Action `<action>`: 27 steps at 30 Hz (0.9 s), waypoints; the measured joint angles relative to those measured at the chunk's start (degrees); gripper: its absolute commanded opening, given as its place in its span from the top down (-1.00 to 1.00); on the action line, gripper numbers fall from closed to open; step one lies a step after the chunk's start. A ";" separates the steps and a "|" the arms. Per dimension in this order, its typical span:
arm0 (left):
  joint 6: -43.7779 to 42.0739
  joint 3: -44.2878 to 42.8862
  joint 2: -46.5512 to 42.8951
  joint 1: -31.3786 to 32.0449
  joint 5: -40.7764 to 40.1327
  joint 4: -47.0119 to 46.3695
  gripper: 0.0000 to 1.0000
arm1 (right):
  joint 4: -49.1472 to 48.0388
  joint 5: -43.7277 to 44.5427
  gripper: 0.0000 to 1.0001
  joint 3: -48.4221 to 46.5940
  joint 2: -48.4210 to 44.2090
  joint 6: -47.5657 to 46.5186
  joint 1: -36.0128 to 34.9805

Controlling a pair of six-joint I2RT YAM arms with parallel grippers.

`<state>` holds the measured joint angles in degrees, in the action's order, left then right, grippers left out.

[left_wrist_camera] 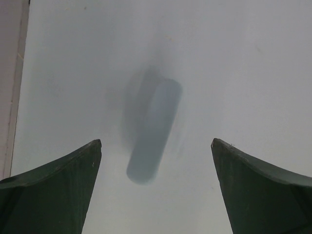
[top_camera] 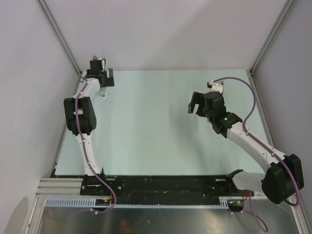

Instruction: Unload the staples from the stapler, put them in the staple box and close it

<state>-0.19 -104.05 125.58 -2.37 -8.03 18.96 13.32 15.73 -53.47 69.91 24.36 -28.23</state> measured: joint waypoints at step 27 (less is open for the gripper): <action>0.26 -0.33 4.85 -1.16 -1.07 -0.92 -0.21 | -7.78 -5.27 -0.39 6.08 1.01 0.02 3.56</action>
<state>0.08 -104.38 130.43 -3.53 -9.10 18.04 5.54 10.46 -47.40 70.91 24.38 -24.67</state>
